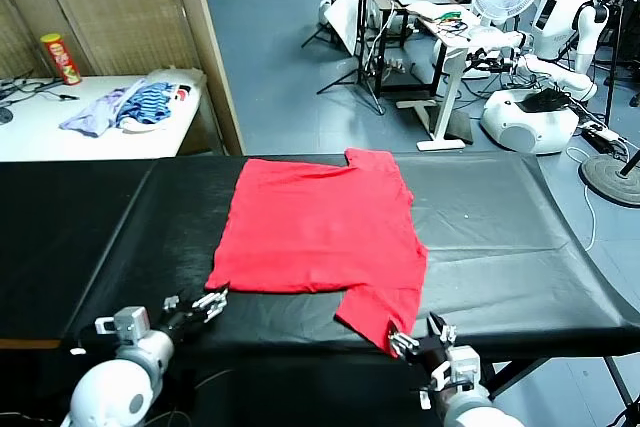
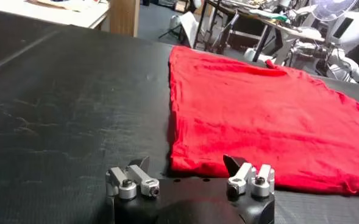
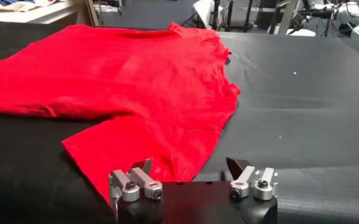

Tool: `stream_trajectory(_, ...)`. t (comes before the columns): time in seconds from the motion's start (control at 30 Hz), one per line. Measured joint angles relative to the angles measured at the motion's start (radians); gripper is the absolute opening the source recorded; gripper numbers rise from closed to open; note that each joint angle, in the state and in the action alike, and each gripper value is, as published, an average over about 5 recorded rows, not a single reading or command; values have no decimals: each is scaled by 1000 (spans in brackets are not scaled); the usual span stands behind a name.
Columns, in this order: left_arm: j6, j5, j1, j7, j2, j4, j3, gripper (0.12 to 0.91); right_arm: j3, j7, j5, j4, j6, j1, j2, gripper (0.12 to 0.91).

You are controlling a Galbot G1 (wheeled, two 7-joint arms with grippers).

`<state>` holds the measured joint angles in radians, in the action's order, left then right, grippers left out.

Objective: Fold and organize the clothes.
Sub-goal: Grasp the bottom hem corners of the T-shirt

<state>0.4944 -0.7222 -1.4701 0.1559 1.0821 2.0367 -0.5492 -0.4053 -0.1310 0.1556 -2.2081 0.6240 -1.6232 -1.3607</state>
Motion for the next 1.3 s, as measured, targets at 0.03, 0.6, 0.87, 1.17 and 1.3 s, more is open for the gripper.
stream_trajectory(0.03, 0, 0, 2, 1, 0, -2, 1, 798, 0, 0, -1, 1, 0, 0, -1, 706)
stream_trajectory(0.6, -14, 16, -4, 5, 21, -16, 35, 137, -9, -2, -13, -13, 20, -28, 1, 123)
stream_trajectory(0.87, -20, 39, -68, 56, 59, 61, 11, 126, -55, -9, 0, -112, 51, -88, 33, 123)
stream_trajectory(1.17, -44, 50, -217, 67, 86, 193, -34, 126, -91, 8, 125, -94, -75, -25, 63, 123)
stream_trajectory(1.3, -77, 45, -216, 62, 101, 203, -39, 126, -83, 20, 162, -22, -131, 68, 82, 123)
